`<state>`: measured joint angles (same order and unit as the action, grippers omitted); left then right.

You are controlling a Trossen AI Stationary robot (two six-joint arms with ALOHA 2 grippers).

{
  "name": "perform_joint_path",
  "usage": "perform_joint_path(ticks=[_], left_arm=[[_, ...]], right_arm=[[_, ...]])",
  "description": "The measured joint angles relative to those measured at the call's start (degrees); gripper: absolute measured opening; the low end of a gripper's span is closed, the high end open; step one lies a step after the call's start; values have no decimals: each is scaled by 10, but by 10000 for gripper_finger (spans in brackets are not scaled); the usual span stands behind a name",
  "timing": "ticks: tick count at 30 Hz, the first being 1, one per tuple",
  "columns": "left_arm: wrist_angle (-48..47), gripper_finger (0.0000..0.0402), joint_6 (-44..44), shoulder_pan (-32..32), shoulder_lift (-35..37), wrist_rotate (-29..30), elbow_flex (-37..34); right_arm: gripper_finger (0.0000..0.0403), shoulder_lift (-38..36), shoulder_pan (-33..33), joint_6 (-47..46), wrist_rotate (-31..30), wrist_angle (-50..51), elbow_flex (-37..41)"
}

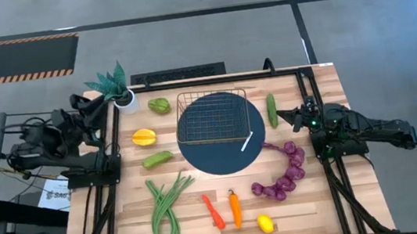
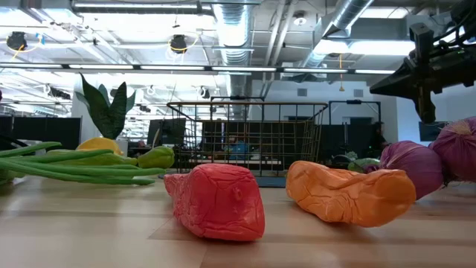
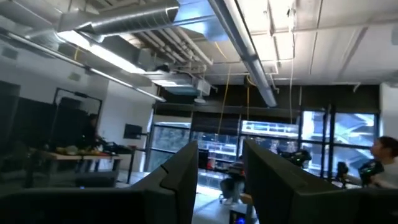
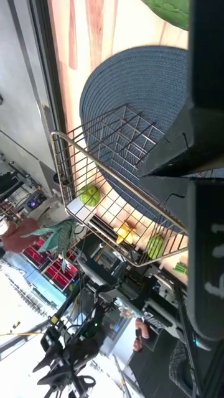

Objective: Build produce basket
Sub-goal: Put the yellow starfruit into the wire basket

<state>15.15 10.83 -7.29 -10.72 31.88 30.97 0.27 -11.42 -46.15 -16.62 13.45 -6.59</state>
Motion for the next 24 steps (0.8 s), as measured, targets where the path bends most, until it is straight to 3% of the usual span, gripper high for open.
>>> perform_joint_path(ticks=[13,18,24], left_arm=[[-79,114,-91,0,-3,9,20],[-241,114,-101,0,-63,23,102],[-506,114,-123,0,-222,93,257]], right_arm=[[26,0,0,1,-6,11,0],[26,0,0,-10,-7,11,0],[26,0,0,-19,-7,8,0]])
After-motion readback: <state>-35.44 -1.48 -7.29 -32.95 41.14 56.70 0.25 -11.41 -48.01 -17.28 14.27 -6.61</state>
